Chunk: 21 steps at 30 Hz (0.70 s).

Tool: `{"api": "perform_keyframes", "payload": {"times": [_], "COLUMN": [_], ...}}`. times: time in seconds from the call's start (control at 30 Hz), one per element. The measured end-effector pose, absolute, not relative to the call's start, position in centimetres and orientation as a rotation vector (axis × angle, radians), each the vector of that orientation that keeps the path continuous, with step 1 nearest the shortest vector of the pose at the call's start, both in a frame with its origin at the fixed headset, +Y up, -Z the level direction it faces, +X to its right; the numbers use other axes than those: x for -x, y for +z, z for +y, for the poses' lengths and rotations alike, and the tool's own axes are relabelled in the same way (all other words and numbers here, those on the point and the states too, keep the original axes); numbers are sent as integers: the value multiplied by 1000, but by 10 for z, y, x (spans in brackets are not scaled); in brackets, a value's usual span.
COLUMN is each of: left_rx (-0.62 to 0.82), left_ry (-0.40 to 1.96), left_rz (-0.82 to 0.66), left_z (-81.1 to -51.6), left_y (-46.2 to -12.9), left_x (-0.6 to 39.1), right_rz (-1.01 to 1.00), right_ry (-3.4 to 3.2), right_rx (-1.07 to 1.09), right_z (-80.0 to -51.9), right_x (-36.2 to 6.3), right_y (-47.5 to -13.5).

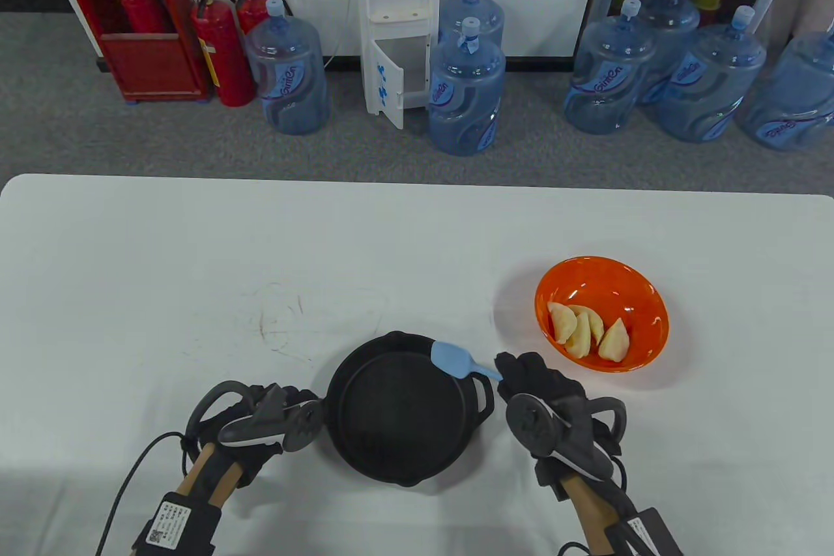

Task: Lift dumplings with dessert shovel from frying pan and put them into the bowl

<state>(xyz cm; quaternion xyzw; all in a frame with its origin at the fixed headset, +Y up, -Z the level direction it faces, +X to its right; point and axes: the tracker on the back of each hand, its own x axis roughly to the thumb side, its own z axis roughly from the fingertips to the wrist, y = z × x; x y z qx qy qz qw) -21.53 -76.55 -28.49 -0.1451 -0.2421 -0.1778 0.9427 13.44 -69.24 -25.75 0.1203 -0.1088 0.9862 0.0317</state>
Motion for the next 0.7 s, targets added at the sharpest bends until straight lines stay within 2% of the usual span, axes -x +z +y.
{"api": "perform_keyframes", "payload": {"times": [0.1,0.57,0.7], "left_rx": [298,292,292], "left_ry": [-362,-365,-370], "left_rz": [-492,-495,-494], "left_z": [-765,-765,-765], "left_y": [-285,-285,-285], "left_x": [215,215,214], "right_rz": [-209,-225,-319], "right_ry": [3055,3207,3230], "right_rx": [-376,-548,-592], "right_z": [-703,-722,-725], "right_x": [-124,-88,-78], "right_y": [-261,-258,-256]}}
